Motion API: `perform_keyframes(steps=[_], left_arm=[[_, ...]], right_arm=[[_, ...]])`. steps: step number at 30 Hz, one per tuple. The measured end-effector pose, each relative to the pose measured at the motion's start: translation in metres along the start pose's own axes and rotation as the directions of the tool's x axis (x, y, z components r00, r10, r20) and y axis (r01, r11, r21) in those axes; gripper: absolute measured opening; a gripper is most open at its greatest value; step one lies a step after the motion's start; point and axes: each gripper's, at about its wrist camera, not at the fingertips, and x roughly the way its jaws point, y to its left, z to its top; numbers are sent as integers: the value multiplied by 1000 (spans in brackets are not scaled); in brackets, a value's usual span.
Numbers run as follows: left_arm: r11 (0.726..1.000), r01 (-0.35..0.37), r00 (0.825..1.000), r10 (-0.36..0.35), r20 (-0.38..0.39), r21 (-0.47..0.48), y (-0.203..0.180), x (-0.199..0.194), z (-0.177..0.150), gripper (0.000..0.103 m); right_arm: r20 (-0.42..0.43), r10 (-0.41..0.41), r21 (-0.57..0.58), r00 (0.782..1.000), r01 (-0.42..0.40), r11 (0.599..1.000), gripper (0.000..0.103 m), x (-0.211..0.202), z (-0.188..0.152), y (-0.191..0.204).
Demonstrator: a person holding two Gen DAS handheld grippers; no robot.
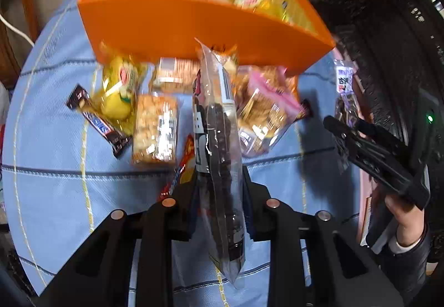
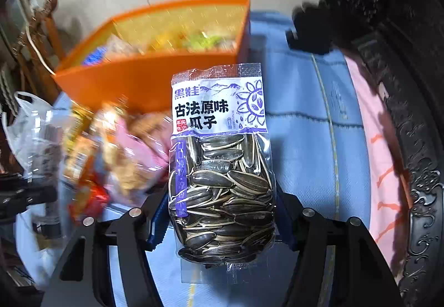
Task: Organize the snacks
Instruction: 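Carry both bags into the orange box and open both tools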
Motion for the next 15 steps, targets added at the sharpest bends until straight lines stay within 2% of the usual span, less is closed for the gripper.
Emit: perform_keyframes(steps=[6, 15], left_arm=[[1000, -6, 996, 5, 86, 20, 1, -35, 24, 25], [999, -30, 975, 22, 220, 33, -6, -75, 98, 26]], right_arm=[[95, 32, -11, 995, -31, 999, 64, -36, 25, 9], [215, 75, -55, 974, -64, 996, 64, -54, 93, 27]])
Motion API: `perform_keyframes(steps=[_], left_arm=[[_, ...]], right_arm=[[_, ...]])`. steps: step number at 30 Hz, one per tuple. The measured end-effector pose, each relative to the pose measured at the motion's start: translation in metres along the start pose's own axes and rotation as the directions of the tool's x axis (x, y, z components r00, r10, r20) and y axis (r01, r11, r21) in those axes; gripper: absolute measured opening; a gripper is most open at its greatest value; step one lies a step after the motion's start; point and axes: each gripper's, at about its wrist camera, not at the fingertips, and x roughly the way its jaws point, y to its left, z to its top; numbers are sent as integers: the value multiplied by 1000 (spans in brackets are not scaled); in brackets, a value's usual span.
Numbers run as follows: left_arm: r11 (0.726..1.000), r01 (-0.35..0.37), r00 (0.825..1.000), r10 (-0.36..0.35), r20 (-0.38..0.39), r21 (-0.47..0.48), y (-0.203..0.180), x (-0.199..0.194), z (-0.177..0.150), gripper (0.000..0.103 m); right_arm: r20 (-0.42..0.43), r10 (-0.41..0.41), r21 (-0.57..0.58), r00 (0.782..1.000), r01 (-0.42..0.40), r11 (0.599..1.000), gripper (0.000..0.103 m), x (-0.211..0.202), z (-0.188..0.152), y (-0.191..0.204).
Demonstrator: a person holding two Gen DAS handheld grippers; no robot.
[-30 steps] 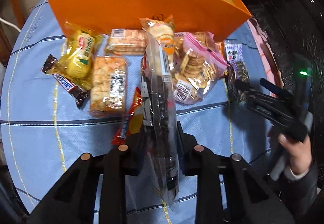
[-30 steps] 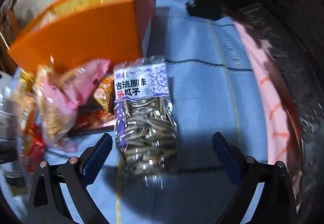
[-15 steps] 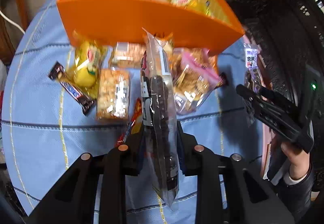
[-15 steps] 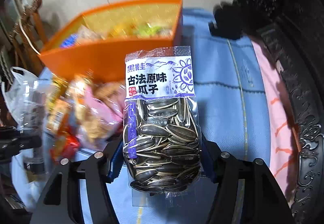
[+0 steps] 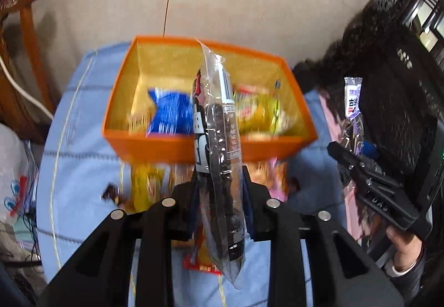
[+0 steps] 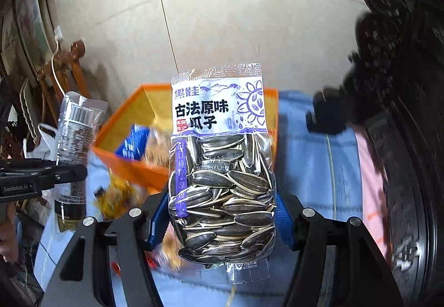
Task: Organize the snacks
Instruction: 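Carry both bags into the orange box and open both tools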
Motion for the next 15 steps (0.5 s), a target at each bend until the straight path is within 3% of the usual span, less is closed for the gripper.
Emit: perform_keyframes(steps=[8, 12, 13, 15], left_arm=[[999, -34, 999, 34, 41, 2, -4, 10, 68, 26], [996, -91, 994, 91, 57, -5, -3, 25, 95, 28], [994, -111, 992, 111, 63, -13, -2, 29, 99, 32], [985, -169, 981, 171, 86, -32, 0, 33, 107, 62]], right_arm=[[19, 1, -20, 1000, -1, 1000, 64, 32, 57, 5], [-1, -8, -10, 1000, 8, 1000, 65, 58, 70, 2], [-15, -13, -3, 1000, 13, 1000, 65, 67, 72, 0], [-30, -38, 14, 999, 38, 999, 73, 77, 72, -3]])
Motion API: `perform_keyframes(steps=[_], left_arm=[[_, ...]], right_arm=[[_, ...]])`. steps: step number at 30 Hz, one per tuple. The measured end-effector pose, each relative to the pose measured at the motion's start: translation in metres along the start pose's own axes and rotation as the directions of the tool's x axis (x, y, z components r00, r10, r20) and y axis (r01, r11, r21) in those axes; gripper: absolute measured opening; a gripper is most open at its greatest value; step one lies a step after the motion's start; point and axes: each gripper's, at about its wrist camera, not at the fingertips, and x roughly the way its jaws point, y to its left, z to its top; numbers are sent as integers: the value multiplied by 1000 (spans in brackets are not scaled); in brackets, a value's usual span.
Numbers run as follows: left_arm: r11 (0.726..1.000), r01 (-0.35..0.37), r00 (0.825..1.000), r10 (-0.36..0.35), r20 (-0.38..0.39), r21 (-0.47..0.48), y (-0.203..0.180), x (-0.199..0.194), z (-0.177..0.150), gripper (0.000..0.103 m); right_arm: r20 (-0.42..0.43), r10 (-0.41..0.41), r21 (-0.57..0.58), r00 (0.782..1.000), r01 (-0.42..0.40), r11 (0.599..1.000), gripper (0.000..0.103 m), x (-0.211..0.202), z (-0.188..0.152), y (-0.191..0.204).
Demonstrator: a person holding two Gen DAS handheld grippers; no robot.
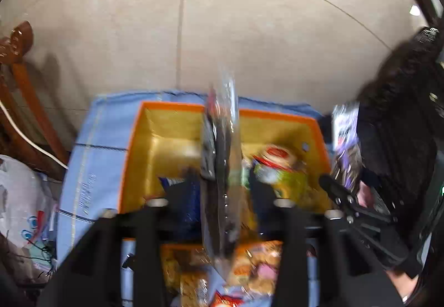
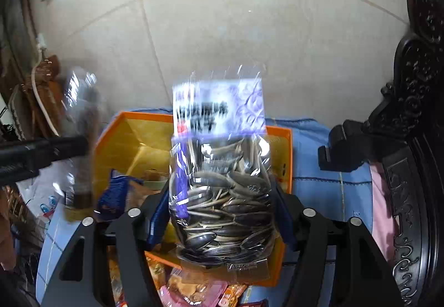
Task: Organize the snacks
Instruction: 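Carry both bags into the orange box and open both tools, then move both open tools back to the snack pile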
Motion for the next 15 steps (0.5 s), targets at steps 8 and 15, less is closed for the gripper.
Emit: perform_keyframes(steps=[8, 15], left_arm=[[1000, -21, 999, 21, 25, 22, -1, 1, -10, 85], [999, -18, 1000, 18, -5, 32, 5, -6, -38, 85]], right_arm=[[7, 14, 31, 1000, -14, 999, 86, -5, -20, -4], [-3, 13, 47, 1000, -13, 999, 89, -21, -41, -9]])
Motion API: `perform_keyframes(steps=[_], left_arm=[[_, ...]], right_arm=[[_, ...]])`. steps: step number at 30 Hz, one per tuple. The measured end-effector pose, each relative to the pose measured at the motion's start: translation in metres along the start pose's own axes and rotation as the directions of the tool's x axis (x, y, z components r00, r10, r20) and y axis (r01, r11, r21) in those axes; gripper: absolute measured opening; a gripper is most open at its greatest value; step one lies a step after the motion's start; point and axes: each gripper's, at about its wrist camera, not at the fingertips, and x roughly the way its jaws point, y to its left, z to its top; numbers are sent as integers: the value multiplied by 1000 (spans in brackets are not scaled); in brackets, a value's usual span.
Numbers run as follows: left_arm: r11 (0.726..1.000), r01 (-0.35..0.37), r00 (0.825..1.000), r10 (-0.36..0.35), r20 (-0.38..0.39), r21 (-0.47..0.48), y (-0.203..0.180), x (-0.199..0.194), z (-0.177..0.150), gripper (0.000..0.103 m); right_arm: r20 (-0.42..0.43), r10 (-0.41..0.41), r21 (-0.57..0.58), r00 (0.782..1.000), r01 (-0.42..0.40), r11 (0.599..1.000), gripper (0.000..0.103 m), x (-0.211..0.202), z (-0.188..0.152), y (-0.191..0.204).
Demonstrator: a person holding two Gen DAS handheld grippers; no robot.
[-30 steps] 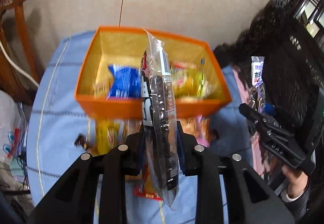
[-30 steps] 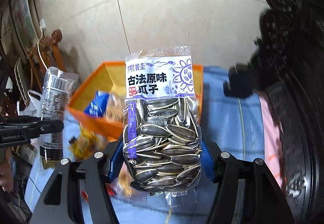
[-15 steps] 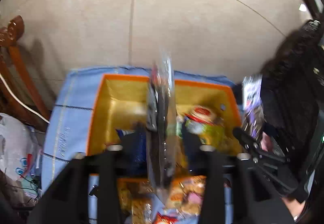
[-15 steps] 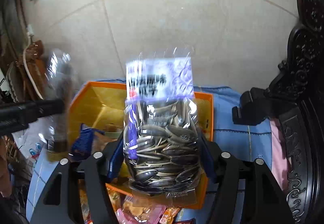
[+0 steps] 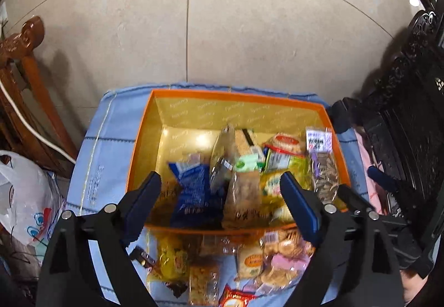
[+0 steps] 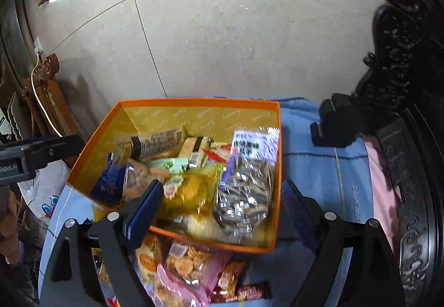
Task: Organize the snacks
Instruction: 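Move both open tools back to the snack pile, then grasp the square cracker pack with the left tool while the right tool grasps the red biscuit pack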
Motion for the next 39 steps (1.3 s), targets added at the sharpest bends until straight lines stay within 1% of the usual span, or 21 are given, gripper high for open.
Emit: perform_keyframes(steps=[3, 6, 7, 8, 12, 14, 17, 18, 20, 21, 23, 26, 28, 30, 31, 32, 33, 34, 36, 39], left_arm=[[1000, 8, 1000, -8, -15, -11, 5, -3, -15, 85], [999, 21, 999, -22, -47, -39, 12, -4, -38, 85], [999, 19, 998, -22, -54, -40, 13, -3, -45, 85], [999, 14, 997, -16, -71, -37, 15, -2, -53, 85], [1000, -5, 992, 3, -129, -11, 19, 2, -87, 85], [1000, 4, 983, -4, -185, 2, 22, 8, -111, 90], [1000, -4, 969, 3, -246, -4, 28, 19, -138, 90], [1000, -8, 962, 4, -274, -14, 31, 25, -149, 90], [1000, 0, 952, -9, -307, -29, 33, 33, -162, 90], [1000, 0, 945, -10, -328, -31, 34, 39, -170, 90], [1000, -12, 938, 4, -348, -22, 31, 46, -177, 90], [1000, -5, 935, -6, -354, -31, 29, 55, -181, 90], [1000, -12, 934, 2, -358, -26, 27, 63, -183, 90], [999, -18, 920, 6, -393, -27, 25, 77, -183, 85], [999, -14, 910, 0, -415, -32, 23, 87, -184, 74], [999, -11, 908, -8, -420, -42, 24, 93, -184, 71], [998, 0, 917, -25, -398, -64, 25, 94, -183, 62], [997, -9, 921, -19, -389, -70, 27, 94, -182, 48], [997, -5, 917, -27, -398, -79, 33, 93, -184, 47], [994, -2, 912, -44, -407, -110, 46, 87, -192, 47]], right_arm=[[-10, -1, 23, 1000, 1, 1000, 92, -9, -16, -4], [-26, -10, 36, 1000, 11, 999, 92, -16, -37, -5], [-30, -12, 42, 999, 13, 999, 94, -17, -42, -5], [-37, -15, 48, 999, 17, 999, 98, -17, -48, -5], [-69, -38, 53, 997, 42, 998, 99, -20, -79, -4], [-107, -25, 60, 994, 32, 998, 99, -19, -101, -2], [-169, -13, 61, 985, 24, 998, 99, -14, -129, 2], [-188, -12, 62, 982, 24, 998, 99, -12, -136, 4], [-243, 14, 71, 970, 4, 997, 99, -7, -152, 8], [-256, 20, 75, 966, -1, 997, 99, -6, -157, 9], [-282, 42, 86, 959, -18, 996, 99, -5, -167, 11], [-296, 59, 100, 954, -30, 995, 99, -4, -174, 11], [-308, 71, 115, 949, -37, 993, 99, 1, -178, 11], [-319, 78, 123, 944, -41, 992, 99, 4, -180, 12], [-318, 71, 115, 946, -36, 993, 99, 5, -180, 13], [-314, 63, 102, 947, -32, 994, 99, 6, -180, 16], [-315, 59, 90, 947, -32, 995, 99, 6, -180, 20], [-317, 62, 85, 947, -36, 996, 99, 6, -180, 22], [-324, 78, 78, 943, -56, 995, 99, 5, -181, 28], [-353, 138, 48, 925, -129, 990, 99, 9, -185, 51]])
